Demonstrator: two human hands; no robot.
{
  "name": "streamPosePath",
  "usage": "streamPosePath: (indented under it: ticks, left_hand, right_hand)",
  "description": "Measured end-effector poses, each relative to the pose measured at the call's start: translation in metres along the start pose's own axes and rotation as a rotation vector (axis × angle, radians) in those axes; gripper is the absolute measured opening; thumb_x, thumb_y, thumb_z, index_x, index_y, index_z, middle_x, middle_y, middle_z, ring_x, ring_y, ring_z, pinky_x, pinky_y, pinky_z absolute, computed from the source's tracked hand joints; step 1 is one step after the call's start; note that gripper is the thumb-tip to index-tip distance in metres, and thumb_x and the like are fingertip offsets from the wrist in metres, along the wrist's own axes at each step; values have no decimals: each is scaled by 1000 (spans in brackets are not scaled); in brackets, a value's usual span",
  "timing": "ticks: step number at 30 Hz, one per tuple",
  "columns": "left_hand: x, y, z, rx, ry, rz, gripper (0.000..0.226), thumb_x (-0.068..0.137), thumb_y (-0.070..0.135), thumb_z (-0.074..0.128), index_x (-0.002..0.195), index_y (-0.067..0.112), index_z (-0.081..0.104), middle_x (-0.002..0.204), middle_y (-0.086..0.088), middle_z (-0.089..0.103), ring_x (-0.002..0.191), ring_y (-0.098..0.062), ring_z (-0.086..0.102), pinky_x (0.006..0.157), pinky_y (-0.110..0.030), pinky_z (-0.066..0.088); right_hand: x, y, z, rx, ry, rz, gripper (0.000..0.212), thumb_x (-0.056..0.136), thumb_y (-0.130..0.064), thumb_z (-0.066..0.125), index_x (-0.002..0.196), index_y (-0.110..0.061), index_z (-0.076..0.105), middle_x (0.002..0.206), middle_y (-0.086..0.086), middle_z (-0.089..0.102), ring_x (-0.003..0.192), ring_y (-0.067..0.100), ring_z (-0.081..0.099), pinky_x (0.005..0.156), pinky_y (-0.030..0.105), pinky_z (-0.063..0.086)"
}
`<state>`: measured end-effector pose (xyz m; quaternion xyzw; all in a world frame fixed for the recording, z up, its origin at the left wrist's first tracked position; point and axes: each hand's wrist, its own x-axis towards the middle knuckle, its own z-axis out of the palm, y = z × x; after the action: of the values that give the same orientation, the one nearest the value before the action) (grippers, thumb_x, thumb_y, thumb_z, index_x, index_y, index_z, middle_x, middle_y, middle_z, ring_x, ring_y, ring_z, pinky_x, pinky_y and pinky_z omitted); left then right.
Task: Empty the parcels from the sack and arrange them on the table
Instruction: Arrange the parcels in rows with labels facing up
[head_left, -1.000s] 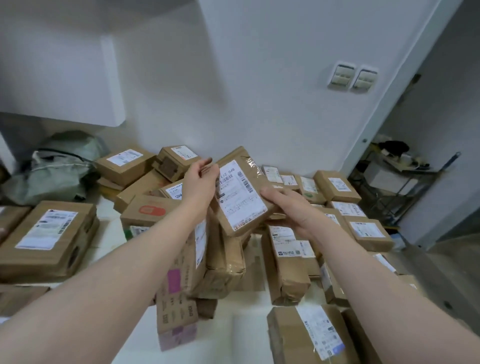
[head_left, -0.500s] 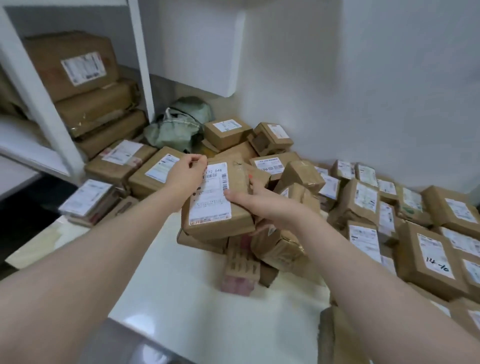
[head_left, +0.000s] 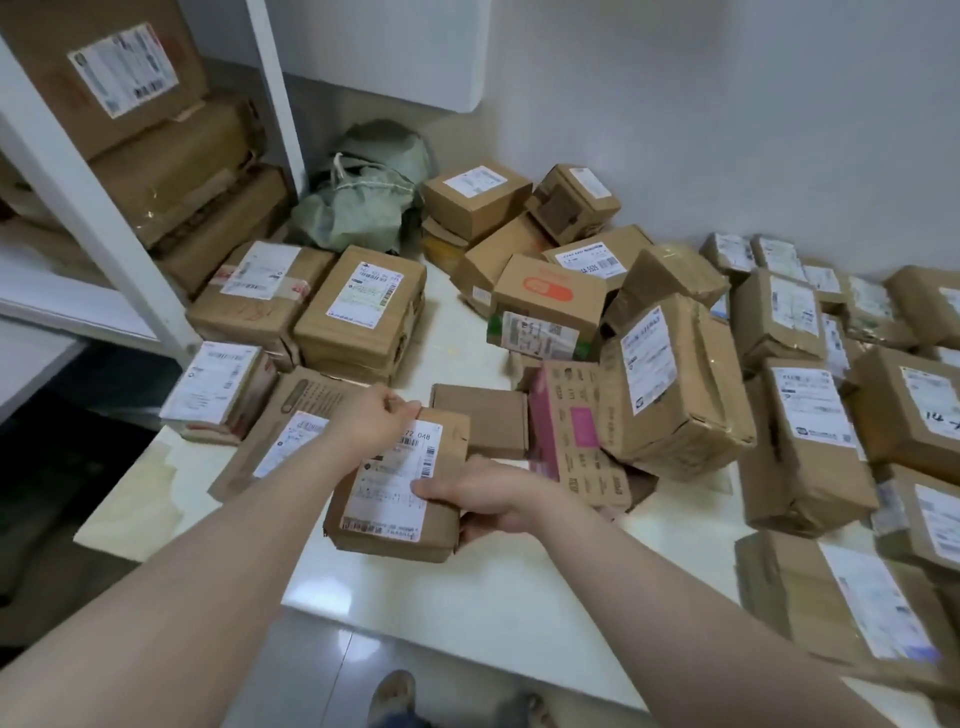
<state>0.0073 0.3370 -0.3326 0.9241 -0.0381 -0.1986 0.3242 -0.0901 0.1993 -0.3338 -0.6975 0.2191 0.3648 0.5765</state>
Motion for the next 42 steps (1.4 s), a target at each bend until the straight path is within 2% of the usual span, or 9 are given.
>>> streamPosePath:
  ticks: [5, 9, 12, 16, 19, 22, 25, 32, 42]
  left_hand:
    - [19, -35, 0, 94, 25, -10, 55, 90, 47, 55, 138, 24, 46, 137, -10, 49, 130, -30, 41, 104, -47, 41]
    - [20, -17, 1, 262, 163, 119, 61, 91, 46, 56, 145, 24, 38, 147, -15, 33, 139, -32, 20, 115, -44, 22]
    - [17, 27, 3, 158, 206, 227, 56, 93, 43, 55, 143, 24, 39, 146, -16, 31, 135, -33, 23, 112, -45, 26]
    - [14, 96, 18, 55, 233, 388, 48, 93, 34, 58, 138, 20, 48, 140, -15, 38, 132, -33, 29, 109, -41, 27]
    - [2, 144, 37, 23, 200, 483, 44, 93, 29, 56, 136, 20, 49, 137, -15, 41, 129, -33, 32, 109, -41, 29]
    - [-14, 182, 62, 50, 129, 527, 43, 94, 30, 54, 136, 23, 47, 137, -14, 41, 129, -32, 31, 109, -42, 28]
    - [-24, 210, 88, 81, 80, 585, 44, 94, 30, 54, 137, 26, 46, 135, -11, 43, 126, -31, 34, 108, -40, 29]
    - [-22, 279, 142, 188, 85, 527, 45, 95, 28, 53, 139, 25, 44, 138, -12, 45, 127, -32, 38, 106, -39, 33]
    - [-11, 304, 231, 429, -11, 282, 49, 92, 27, 50, 140, 26, 42, 140, -11, 39, 127, -32, 34, 105, -39, 34]
  right_hand:
    - [19, -3, 42, 180, 104, -88, 19, 93, -15, 59, 107, -26, 53, 122, 5, 65, 112, 22, 62, 94, 44, 54]
    - [15, -14, 41, -56, 303, -154, 36, 95, -21, 51, 131, -19, 50, 123, 5, 62, 110, 24, 60, 87, 36, 51]
    - [-6, -27, 10, -303, 659, -237, 32, 95, -21, 50, 125, -20, 61, 117, 2, 68, 107, 22, 62, 87, 29, 50]
    - [-60, -37, -47, -361, 1293, -443, 26, 89, -16, 55, 114, -20, 65, 112, 0, 65, 107, 22, 55, 89, 33, 45]
    - [-94, -27, -97, -612, 1666, -125, 49, 81, -21, 64, 128, -19, 50, 136, 9, 45, 123, 30, 38, 98, 42, 32]
    - [-120, -3, -143, -457, 1399, 260, 88, 80, -45, 69, 148, -18, 20, 153, 15, 19, 136, 38, 23, 105, 54, 28]
    - [-131, 26, -179, -161, 1108, 217, 103, 78, -53, 68, 152, -20, 3, 150, 16, 27, 135, 41, 30, 106, 52, 36]
    - [-193, 74, -279, 198, 910, 120, 98, 78, -41, 74, 151, -17, 13, 138, 10, 44, 113, 28, 53, 92, 41, 51]
    - [-194, 107, -336, 85, 656, 246, 92, 77, -56, 67, 149, -23, 21, 139, 8, 45, 112, 33, 55, 90, 53, 53]
